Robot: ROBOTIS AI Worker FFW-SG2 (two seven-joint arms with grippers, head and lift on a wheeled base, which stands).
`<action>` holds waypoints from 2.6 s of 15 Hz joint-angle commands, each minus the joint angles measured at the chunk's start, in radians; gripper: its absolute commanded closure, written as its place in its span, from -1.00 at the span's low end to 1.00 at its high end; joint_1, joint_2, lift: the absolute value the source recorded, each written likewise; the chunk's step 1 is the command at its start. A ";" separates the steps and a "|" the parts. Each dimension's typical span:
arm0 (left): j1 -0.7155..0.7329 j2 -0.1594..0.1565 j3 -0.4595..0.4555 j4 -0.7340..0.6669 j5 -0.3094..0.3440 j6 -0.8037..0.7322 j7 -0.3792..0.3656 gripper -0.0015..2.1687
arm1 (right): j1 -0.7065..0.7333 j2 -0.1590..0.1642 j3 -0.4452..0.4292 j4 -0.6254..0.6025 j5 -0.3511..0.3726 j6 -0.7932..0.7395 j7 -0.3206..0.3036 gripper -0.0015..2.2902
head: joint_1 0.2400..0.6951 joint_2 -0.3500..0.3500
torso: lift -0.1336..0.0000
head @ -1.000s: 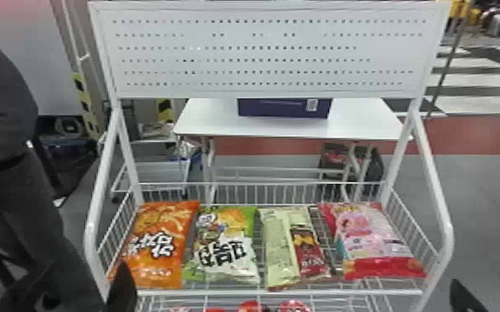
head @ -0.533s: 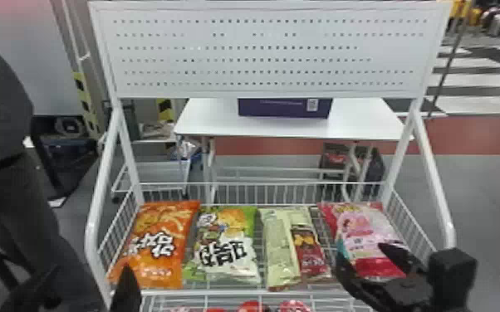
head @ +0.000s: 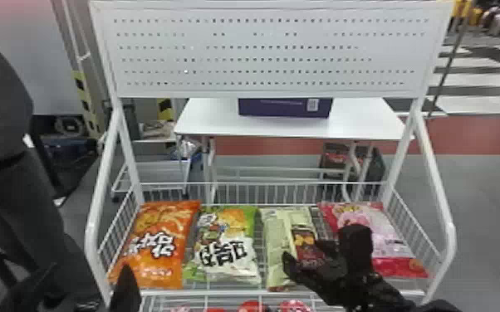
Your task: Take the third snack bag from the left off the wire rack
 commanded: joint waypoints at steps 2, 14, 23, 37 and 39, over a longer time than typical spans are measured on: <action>-0.005 0.000 0.001 0.007 0.001 0.012 -0.001 -0.87 | -0.046 0.001 0.010 0.018 -0.003 0.108 0.013 0.30 | 0.14 0.00 | 1.00; -0.014 0.001 0.002 0.012 0.006 0.024 -0.005 -0.87 | 0.126 -0.051 -0.075 -0.233 -0.084 0.032 -0.006 0.96 | 0.14 0.00 | 1.00; -0.023 0.004 -0.008 0.009 0.006 0.024 -0.005 -0.87 | 0.647 -0.134 -0.450 -0.686 -0.168 -0.174 -0.038 0.96 | 0.14 0.00 | 1.00; -0.025 0.001 -0.004 0.016 0.010 0.021 0.002 -0.87 | 0.905 -0.114 -0.700 -0.676 -0.343 -0.422 0.028 0.96 | 0.14 0.00 | 1.00; -0.020 0.001 -0.001 0.010 0.010 0.021 0.002 -0.87 | 0.907 -0.114 -0.700 -0.678 -0.343 -0.425 0.039 0.96 | 0.14 0.00 | 1.00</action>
